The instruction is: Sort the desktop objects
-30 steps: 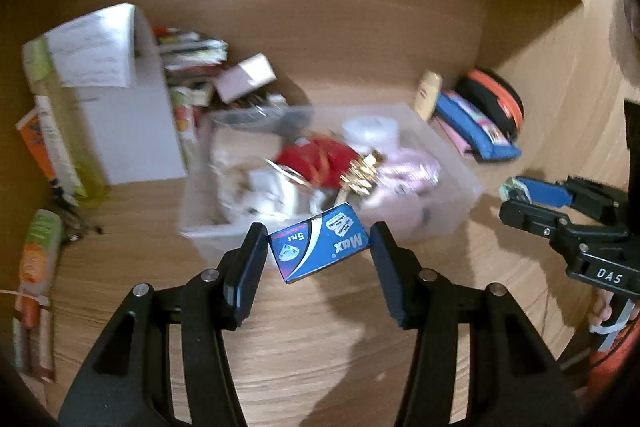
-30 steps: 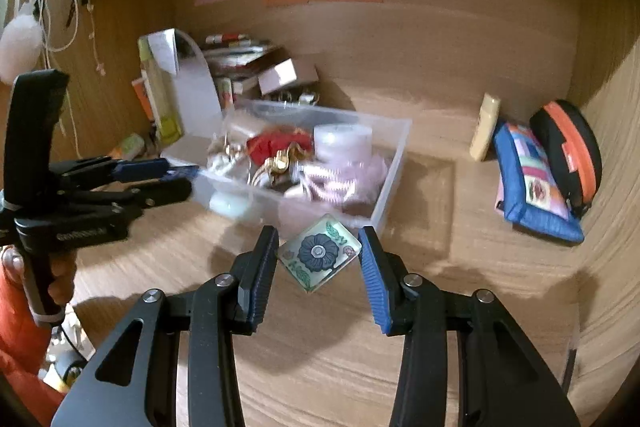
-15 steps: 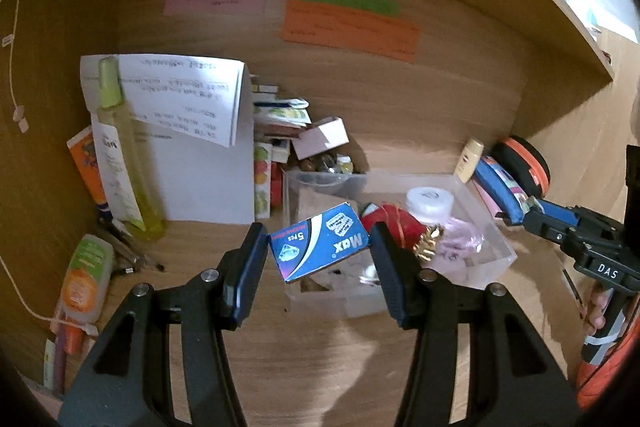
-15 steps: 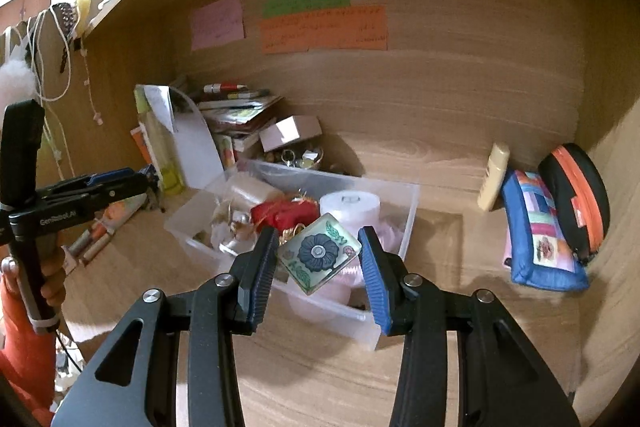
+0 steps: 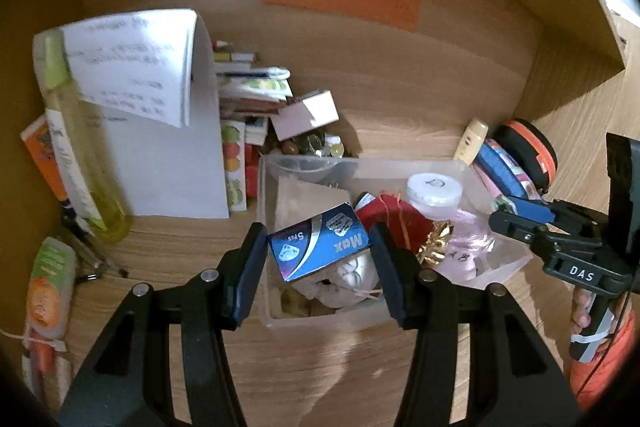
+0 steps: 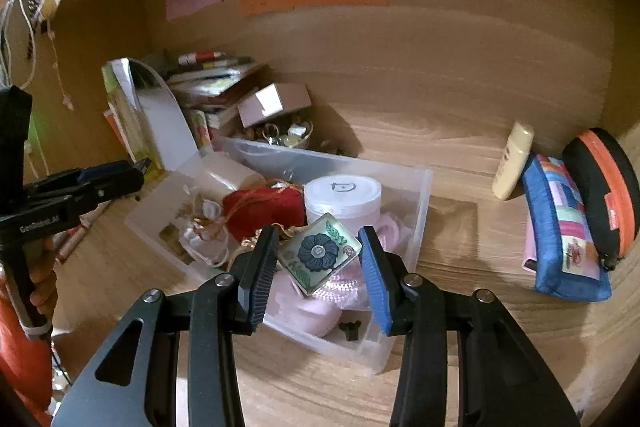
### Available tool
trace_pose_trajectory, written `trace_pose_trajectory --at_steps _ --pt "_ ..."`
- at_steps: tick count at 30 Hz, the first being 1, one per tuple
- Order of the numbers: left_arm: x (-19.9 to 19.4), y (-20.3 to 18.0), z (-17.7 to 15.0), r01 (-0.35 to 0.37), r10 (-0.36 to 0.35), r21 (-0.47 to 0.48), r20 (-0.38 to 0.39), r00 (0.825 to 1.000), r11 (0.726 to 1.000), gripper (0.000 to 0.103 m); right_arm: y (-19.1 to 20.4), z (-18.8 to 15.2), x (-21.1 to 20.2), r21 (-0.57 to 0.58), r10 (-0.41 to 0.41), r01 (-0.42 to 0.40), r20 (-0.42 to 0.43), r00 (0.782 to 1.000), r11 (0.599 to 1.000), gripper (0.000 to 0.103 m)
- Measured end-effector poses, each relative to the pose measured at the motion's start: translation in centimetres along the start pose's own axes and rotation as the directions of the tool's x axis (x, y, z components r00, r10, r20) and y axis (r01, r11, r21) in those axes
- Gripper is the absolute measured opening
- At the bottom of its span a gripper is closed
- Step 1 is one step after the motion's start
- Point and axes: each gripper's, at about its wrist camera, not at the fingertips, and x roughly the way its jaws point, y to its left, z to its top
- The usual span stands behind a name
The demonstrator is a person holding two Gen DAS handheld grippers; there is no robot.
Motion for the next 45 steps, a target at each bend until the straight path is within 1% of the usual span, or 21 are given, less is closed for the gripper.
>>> trace_pose_trajectory --at_steps 4,10,15,20,23,25,27,29,31,33,35,38,41,42,43,45 --pt "1.4 -0.4 -0.4 0.017 -0.016 0.016 -0.03 0.999 1.0 0.052 -0.1 0.0 1.8 -0.008 -0.025 0.025 -0.035 0.999 1.0 0.038" --pt "3.2 -0.7 -0.8 0.037 -0.036 0.023 -0.068 0.997 0.999 0.052 0.2 -0.2 3.4 -0.025 -0.024 0.022 -0.068 0.997 0.999 0.038" --pt "4.1 -1.0 -1.2 0.049 -0.046 0.035 -0.096 0.994 0.998 0.052 0.6 -0.3 3.7 -0.049 -0.034 0.031 -0.068 0.997 0.998 0.038" --pt "4.5 -1.4 -1.4 0.047 -0.041 0.048 -0.112 0.993 0.998 0.052 1.0 -0.5 4.0 -0.073 -0.057 0.053 -0.056 0.997 0.996 0.038" --pt "4.6 -1.5 -1.4 0.051 -0.045 0.054 -0.121 0.992 0.997 0.056 1.2 -0.4 4.1 -0.073 -0.055 0.051 -0.06 0.997 0.996 0.039" --pt "4.4 -1.8 -1.5 0.049 -0.041 0.065 -0.125 0.991 0.997 0.063 1.4 -0.4 4.1 -0.079 -0.06 0.055 -0.061 0.996 0.995 0.046" --pt "4.3 -2.1 -1.6 0.037 -0.028 0.074 -0.122 0.992 0.997 0.07 1.6 -0.4 3.9 -0.086 -0.065 0.06 -0.056 0.996 0.995 0.051" --pt "4.1 -2.3 -1.6 0.031 -0.021 0.081 -0.119 0.993 0.996 0.07 1.9 -0.4 3.3 -0.097 -0.067 0.063 -0.044 0.997 0.993 0.053" --pt "3.9 -2.4 -1.6 0.026 -0.016 0.082 -0.115 0.993 0.996 0.071 2.2 -0.3 2.6 -0.104 -0.081 0.078 -0.024 0.996 0.992 0.064" --pt "3.4 -2.3 -1.4 0.007 0.0 0.069 -0.102 0.995 0.998 0.073 2.4 -0.3 1.9 -0.109 -0.099 0.098 -0.001 0.995 0.989 0.071" --pt "3.0 -2.0 -1.1 0.002 0.003 0.052 -0.1 0.995 0.999 0.075 2.4 -0.3 1.1 -0.109 -0.116 0.117 0.019 0.993 0.987 0.072" --pt "2.2 -1.6 -0.8 -0.03 0.033 0.038 -0.091 0.995 0.999 0.078 2.3 -0.3 0.1 -0.094 -0.124 0.126 0.026 0.992 0.988 0.073" --pt "1.3 -1.1 -0.6 -0.051 0.051 0.008 -0.08 0.995 0.999 0.091 2.2 -0.4 -0.5 -0.081 -0.13 0.132 0.025 0.991 0.988 0.078" --pt "1.0 -0.8 -0.6 -0.047 0.046 -0.005 -0.079 0.996 0.999 0.094 2.2 -0.5 -0.8 -0.076 -0.134 0.136 0.027 0.991 0.988 0.083" --pt "0.7 -0.7 -0.6 -0.041 0.04 -0.016 -0.078 0.996 0.999 0.094 2.2 -0.7 -1.2 -0.069 -0.139 0.141 0.032 0.99 0.988 0.086" --pt "-0.1 -0.6 -0.7 -0.046 0.044 -0.022 -0.072 0.996 0.999 0.094 2.4 -0.9 -1.8 -0.06 -0.137 0.139 0.037 0.99 0.988 0.086"
